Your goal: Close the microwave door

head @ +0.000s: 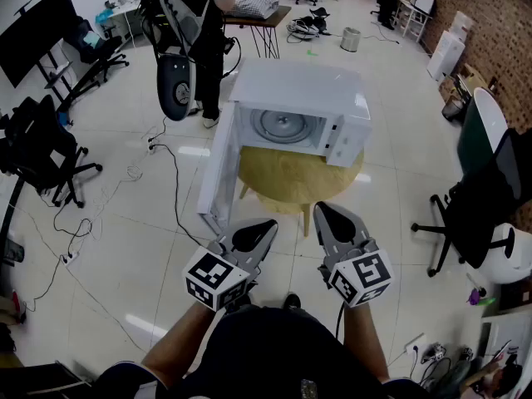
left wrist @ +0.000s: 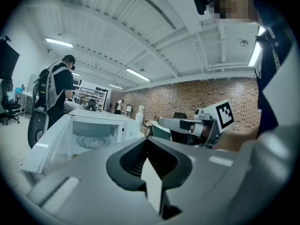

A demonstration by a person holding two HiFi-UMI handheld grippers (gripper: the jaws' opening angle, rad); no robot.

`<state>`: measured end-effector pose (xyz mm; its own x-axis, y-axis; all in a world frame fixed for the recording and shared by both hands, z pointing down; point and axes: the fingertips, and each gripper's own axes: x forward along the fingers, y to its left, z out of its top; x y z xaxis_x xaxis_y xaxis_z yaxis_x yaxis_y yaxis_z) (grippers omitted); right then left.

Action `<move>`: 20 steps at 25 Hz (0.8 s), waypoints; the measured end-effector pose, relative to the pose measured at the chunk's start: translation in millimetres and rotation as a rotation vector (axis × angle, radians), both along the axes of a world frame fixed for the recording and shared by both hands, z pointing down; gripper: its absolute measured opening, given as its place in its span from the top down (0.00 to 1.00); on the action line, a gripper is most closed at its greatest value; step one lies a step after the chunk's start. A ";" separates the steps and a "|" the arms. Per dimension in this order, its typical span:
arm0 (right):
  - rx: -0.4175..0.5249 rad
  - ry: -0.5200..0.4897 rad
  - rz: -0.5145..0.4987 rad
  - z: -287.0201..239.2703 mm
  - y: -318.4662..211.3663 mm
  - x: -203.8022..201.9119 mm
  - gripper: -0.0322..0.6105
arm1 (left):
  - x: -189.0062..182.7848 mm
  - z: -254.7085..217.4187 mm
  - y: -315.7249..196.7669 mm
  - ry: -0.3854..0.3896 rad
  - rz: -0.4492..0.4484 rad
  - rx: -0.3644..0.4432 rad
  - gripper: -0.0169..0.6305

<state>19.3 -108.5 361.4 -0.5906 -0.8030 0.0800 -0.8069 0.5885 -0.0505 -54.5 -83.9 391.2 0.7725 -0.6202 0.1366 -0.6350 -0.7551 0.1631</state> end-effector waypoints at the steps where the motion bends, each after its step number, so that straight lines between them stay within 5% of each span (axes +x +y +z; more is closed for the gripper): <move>1: -0.001 -0.005 -0.002 0.0 -0.5 -0.7 0.95 | -1.8 1.4 -0.2 -0.004 -0.004 -0.001 0.96; 10: -0.013 -0.013 -0.064 4.7 -3.3 -26.6 0.95 | -38.7 0.7 -4.1 -0.033 -0.105 0.025 0.96; 20: -0.020 -0.005 -0.155 7.0 -5.5 -63.6 0.95 | -137.4 -10.0 -25.1 -0.095 -0.347 0.078 0.96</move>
<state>-44.3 -114.0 368.3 -0.7076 -0.7007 0.0916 -0.7064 0.7046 -0.0671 -191.9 -109.0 381.2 0.5002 -0.8546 0.1396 -0.8652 -0.4996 0.0419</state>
